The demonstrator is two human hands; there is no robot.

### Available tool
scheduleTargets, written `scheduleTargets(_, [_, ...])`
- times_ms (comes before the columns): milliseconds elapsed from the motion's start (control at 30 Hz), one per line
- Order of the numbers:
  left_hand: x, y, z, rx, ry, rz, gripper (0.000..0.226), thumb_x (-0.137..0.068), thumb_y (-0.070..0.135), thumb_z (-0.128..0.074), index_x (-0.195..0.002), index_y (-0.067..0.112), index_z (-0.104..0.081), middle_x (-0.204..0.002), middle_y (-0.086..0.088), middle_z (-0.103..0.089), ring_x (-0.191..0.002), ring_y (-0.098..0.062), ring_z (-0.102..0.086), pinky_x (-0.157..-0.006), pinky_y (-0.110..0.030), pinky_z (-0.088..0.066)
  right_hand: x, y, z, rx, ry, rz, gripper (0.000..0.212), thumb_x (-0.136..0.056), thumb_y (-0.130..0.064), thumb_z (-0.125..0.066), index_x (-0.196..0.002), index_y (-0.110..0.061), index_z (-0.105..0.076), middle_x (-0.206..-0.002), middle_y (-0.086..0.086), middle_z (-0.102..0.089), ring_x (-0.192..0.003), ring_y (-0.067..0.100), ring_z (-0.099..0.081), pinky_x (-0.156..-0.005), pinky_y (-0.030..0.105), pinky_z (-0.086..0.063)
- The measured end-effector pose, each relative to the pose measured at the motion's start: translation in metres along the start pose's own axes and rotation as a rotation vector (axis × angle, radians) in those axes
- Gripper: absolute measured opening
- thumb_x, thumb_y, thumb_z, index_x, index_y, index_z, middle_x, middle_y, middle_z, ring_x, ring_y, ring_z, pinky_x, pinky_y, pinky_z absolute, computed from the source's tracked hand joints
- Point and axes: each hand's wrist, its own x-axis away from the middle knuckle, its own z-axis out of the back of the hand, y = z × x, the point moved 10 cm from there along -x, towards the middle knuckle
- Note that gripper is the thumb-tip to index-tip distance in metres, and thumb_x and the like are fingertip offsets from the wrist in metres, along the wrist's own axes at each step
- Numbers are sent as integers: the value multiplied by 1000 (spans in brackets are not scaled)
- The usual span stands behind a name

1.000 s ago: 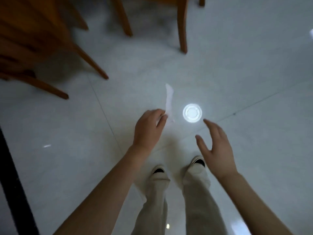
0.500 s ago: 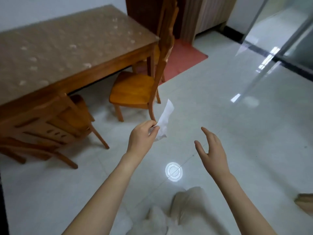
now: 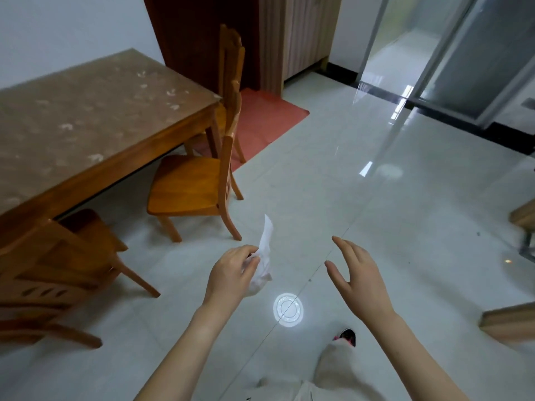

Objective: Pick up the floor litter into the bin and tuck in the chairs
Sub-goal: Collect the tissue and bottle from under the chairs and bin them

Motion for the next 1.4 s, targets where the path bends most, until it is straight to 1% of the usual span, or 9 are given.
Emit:
scheduleTargets(133, [-39,27,-36,21,-35,-5,9,-91,18,-59,-98,20,-65,-88,7,-64,-81,-9,-55,-67,-19,-43,-35,43,6,-21,-47,-15,50,-94,-32,-59,-141,-18,-47,-136,-2,-54,-127,17,-45,-103,27,-32])
scheduleTargets(300, [-96,66,-79,43,10,69,12,-92,21,-59,-102,20,-65,-91,7,-64,-82,-6,-53,-67,-6,-36,-99,100,30,-51,-108,33,50,-96,-35,-55,-142,-21,-45,-140,-4,-51,-130,15,-42,-106,26,-31])
scheduleTargets(400, [-128,88,-103,106,52,154,20,-92,23,-58,-112,25,-60,-89,7,-62,-83,-9,-55,-66,-6,-36,-142,131,46,-66,-145,74,50,-96,-36,-53,-143,-22,-43,-140,-5,-50,-131,13,-40,-106,26,-30])
scheduleTargets(567, [-178,121,-137,156,69,209,39,-92,23,-58,-129,32,-50,-88,12,-56,-82,-3,-52,-70,-4,-37,-214,164,60,-79,-211,154,49,-96,-36,-52,-143,-23,-42,-141,-5,-49,-131,11,-39,-105,25,-30])
scheduleTargets(700, [-226,127,-150,89,94,187,22,-92,18,-59,-113,20,-65,-103,8,-67,-92,-2,-56,-79,1,-33,-274,169,51,-121,-266,210,48,-97,-34,-52,-143,-22,-42,-141,-6,-49,-132,11,-40,-105,25,-31])
scheduleTargets(967, [-359,72,-166,86,139,309,10,-91,17,-59,-98,18,-66,-94,10,-66,-88,0,-55,-78,-3,-35,-433,166,-12,-142,-350,302,50,-97,-41,-47,-143,-22,-42,-142,-6,-49,-132,12,-40,-108,34,-37])
scheduleTargets(1100, [-442,41,-155,79,173,332,8,-91,18,-59,-95,19,-66,-91,12,-65,-89,-3,-58,-80,-11,-40,-530,150,-34,-122,-357,331,49,-99,-38,-49,-144,-21,-42,-142,-5,-49,-132,12,-40,-108,29,-33])
scheduleTargets(1233, [-513,30,-125,17,219,329,6,-92,19,-58,-92,21,-64,-85,15,-61,-81,-2,-57,-73,-4,-40,-616,120,-46,-125,-371,396,49,-98,-34,-52,-144,-19,-42,-142,-3,-49,-131,14,-41,-109,30,-33])
scheduleTargets(1400, [-573,13,-110,-47,282,388,6,-92,19,-61,-90,16,-65,-83,7,-66,-73,-3,-57,-71,-4,-41,-697,107,-69,-129,-413,459,49,-98,-32,-54,-143,-20,-43,-140,-3,-51,-131,13,-41,-107,25,-30])
